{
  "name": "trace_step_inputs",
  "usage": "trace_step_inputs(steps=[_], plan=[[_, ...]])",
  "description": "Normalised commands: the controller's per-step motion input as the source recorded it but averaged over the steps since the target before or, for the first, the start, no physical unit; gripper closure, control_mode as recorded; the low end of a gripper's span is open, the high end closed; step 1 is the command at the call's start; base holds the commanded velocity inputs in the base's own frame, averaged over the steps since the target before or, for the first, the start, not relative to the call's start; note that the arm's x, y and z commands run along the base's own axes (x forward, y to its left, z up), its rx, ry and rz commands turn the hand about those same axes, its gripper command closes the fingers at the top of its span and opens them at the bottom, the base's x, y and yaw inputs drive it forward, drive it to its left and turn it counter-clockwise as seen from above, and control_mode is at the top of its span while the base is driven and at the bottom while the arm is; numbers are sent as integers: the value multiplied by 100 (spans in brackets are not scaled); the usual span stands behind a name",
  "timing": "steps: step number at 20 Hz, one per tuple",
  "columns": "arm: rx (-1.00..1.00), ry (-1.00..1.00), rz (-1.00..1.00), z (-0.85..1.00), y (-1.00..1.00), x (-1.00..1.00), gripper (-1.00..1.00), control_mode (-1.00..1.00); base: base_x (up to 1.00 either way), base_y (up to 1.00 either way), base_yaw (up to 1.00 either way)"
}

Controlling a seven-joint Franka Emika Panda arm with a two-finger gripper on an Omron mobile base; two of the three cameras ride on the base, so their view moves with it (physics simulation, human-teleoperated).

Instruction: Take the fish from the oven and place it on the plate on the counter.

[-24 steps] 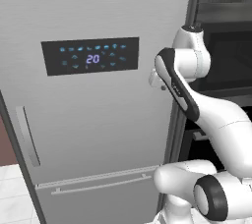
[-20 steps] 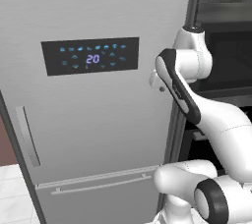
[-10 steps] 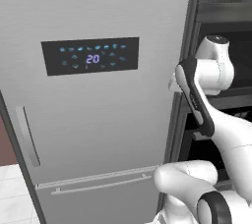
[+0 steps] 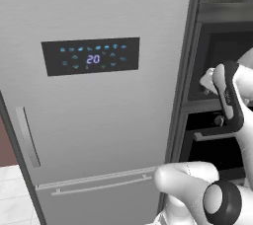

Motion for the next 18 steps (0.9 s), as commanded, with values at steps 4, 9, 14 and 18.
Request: trace_step_inputs(steps=[4,9,14,18], plan=[[39,-8,-44,-49,-100,18,-100,-100,0,0,0],[48,-4,-44,-81,-100,12,-100,-100,0,0,0],[55,-10,-38,-61,-93,3,-100,-100,0,0,0],[33,-4,-12,-17,-74,-39,-100,-100,0,0,0]])
